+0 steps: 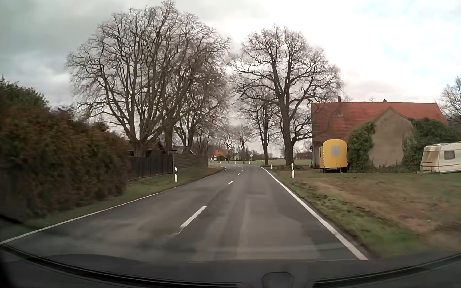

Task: Follow the waypoints while adhering to traffic rules and regulations

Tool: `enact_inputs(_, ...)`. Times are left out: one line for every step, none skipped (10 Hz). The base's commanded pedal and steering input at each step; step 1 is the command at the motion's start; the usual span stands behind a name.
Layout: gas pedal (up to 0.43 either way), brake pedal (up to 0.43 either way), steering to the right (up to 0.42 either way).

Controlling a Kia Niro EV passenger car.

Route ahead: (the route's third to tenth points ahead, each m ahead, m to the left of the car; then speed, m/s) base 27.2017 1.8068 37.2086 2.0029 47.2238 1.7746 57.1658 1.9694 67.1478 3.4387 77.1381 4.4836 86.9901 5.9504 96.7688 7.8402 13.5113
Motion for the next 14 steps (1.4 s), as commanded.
enact_inputs(0.177, 0.000, 0.002)
enact_inputs(0.177, 0.000, 0.002)
enact_inputs(0.177, 0.000, 0.002)
enact_inputs(0.177, 0.000, 0.002)
enact_inputs(0.177, 0.000, 0.002)
enact_inputs(0.177, 0.000, 0.002)
enact_inputs(0.177, 0.000, 0.002)
enact_inputs(0.189, 0.000, 0.002)
enact_inputs(0.260, 0.000, 0.002)
enact_inputs(0.319, 0.000, 0.002)
enact_inputs(0.350, 0.000, 0.002)
enact_inputs(0.358, 0.000, 0.003)
enact_inputs(0.398, 0.000, 0.003)
enact_inputs(0.421, 0.000, 0.003)
